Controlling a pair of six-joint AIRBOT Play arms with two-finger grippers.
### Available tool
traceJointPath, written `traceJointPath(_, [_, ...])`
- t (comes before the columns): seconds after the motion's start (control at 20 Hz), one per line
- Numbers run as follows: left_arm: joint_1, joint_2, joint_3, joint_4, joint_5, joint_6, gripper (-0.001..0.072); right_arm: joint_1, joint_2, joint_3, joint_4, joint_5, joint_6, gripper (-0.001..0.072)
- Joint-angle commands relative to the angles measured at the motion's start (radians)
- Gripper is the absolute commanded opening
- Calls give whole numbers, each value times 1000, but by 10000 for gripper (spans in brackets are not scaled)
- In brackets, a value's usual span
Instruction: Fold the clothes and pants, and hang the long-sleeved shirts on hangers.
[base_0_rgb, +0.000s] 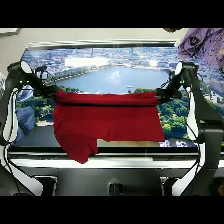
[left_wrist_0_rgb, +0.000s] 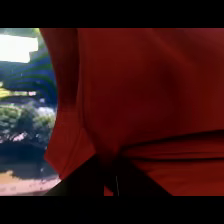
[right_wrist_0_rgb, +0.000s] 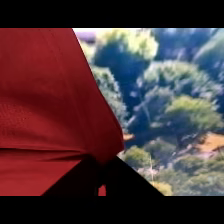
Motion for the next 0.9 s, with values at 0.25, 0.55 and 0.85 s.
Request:
traceJointPath(0.25, [-42,-18,-47,14,-65,-44,18,0,-49,-8,89,125,2,31])
traceJointPath(0.55, [-42,-26,-47,14,-46,-43,20,0,-51,-14,135,160,0,51])
traceJointPath(0.85, [-21,15,-43,33,-50,-55,604,-43,-9,-14,179,179,-50,561])
